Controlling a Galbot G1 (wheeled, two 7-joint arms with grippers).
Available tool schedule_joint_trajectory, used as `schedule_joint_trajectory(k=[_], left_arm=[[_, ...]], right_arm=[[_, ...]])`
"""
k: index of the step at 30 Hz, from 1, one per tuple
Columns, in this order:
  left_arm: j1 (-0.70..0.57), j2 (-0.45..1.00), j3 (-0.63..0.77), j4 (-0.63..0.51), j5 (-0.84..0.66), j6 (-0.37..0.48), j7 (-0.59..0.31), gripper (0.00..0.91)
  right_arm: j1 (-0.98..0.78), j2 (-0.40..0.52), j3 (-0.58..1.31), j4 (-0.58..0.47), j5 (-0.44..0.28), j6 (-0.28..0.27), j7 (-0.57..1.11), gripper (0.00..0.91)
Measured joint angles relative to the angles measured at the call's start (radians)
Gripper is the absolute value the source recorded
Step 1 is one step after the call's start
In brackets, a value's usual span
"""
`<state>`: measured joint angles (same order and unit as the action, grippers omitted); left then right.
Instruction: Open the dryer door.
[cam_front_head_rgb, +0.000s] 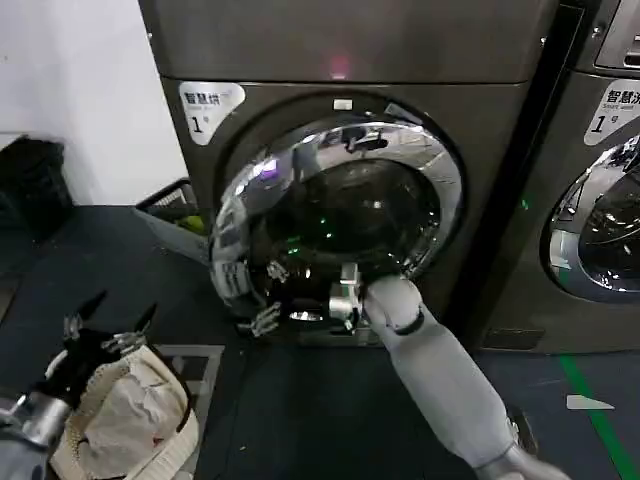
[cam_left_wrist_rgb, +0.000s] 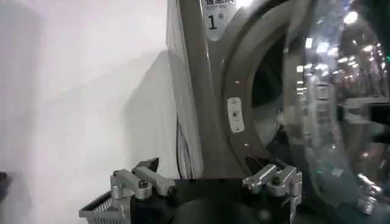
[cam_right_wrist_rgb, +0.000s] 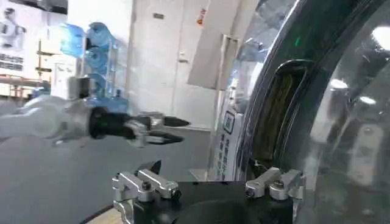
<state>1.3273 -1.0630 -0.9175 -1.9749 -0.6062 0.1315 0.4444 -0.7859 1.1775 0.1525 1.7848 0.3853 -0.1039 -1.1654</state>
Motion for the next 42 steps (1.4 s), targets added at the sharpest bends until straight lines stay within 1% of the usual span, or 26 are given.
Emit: schedule_joint_trajectory(k=[6,9,11,18,25,32,36,40,42], left_arm=[[-0.106,0.059,0.132,0.056,-0.080,0.004,0.006,0.907],[-0.162,0.095,0.206,0.084,-0.103,0.002,0.006,0.907],[-0.194,0.113,0.250,0.099,-0.116,0.002,0.008,0.907],[-0.302,0.156,0.405,0.146,-0.115,0.005,0.029,0.907],[-0.412,0.153,0.552,0.156,-0.131,0.014,0.037,0.907],[-0.485,0.148,0.649,0.153,-0.149,0.013,0.063,0.907],[-0.510,0.147,0.699,0.138,-0.163,0.028,0.089,0.907],[-0.527,0.146,0.747,0.109,-0.162,0.035,0.110,0.907],[-0.534,0.149,0.771,0.094,-0.163,0.037,0.114,0.907]], right_arm=[[-0.096,-0.076,0.128,0.064,0.049,0.029,-0.057,0.907],[-0.146,-0.108,0.214,0.071,0.063,0.039,-0.080,0.907],[-0.180,-0.122,0.280,0.071,0.086,0.041,-0.094,0.907],[-0.253,-0.145,0.514,0.036,0.150,0.044,-0.090,0.907],[-0.299,-0.153,0.737,-0.015,0.201,0.042,-0.067,0.907],[-0.338,-0.167,0.934,-0.056,0.216,0.041,0.059,0.907],[-0.363,-0.162,1.041,-0.049,0.235,0.068,0.145,0.907],[-0.396,-0.148,1.164,-0.029,0.245,0.101,0.299,0.907],[-0.412,-0.141,1.224,-0.018,0.238,0.114,0.387,0.907]])
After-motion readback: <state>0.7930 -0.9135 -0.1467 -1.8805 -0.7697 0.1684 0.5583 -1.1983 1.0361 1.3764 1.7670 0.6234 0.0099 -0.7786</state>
